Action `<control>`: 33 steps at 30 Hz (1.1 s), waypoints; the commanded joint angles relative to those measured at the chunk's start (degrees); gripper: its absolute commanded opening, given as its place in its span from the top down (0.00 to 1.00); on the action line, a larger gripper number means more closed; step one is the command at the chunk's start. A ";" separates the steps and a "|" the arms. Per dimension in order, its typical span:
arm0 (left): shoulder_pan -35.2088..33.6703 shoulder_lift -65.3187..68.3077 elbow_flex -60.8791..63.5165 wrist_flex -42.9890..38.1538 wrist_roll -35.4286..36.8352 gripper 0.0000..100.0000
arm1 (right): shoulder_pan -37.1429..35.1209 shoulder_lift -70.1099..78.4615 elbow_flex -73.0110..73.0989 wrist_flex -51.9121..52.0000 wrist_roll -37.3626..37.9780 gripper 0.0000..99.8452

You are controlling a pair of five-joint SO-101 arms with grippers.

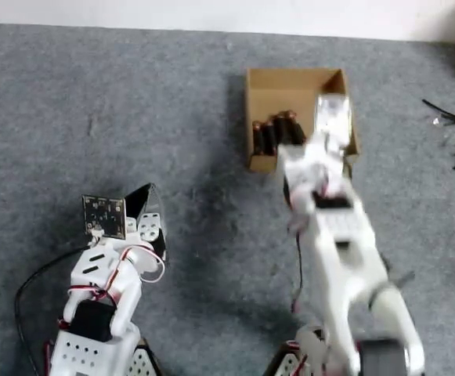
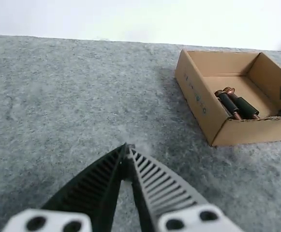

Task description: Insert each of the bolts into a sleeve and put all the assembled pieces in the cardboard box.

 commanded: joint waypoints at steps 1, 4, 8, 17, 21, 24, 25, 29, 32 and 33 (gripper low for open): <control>-0.84 0.04 1.10 -1.58 -0.62 0.99 | -1.45 -18.24 14.11 -6.29 -0.35 0.65; -0.84 0.04 1.10 -1.58 -0.62 0.99 | -2.15 -29.05 23.08 -7.16 -0.26 0.65; -0.84 0.04 1.10 -1.49 -0.62 0.99 | -1.98 -40.75 34.15 -6.99 -0.26 0.65; -0.31 0.13 1.10 -1.14 -0.53 0.99 | 4.00 -60.53 49.10 -0.04 -0.62 0.65; -0.40 0.13 1.10 1.32 -0.53 0.99 | 6.64 -65.89 49.45 11.30 -0.35 0.65; -0.31 0.13 1.10 5.27 -0.53 0.99 | 6.37 -68.35 49.45 20.88 -0.35 0.65; -0.31 0.13 1.10 6.95 -0.62 0.99 | 6.37 -69.05 49.45 23.60 -0.26 0.65; -0.31 0.13 1.10 15.12 -6.77 0.99 | 6.29 -70.11 49.45 32.75 -0.26 0.65; -0.57 0.13 1.10 21.36 -12.13 0.99 | 6.29 -70.29 49.36 41.63 -0.26 0.65; -0.66 0.13 1.10 23.12 -14.07 0.99 | 6.29 -70.37 49.36 45.05 -0.26 0.65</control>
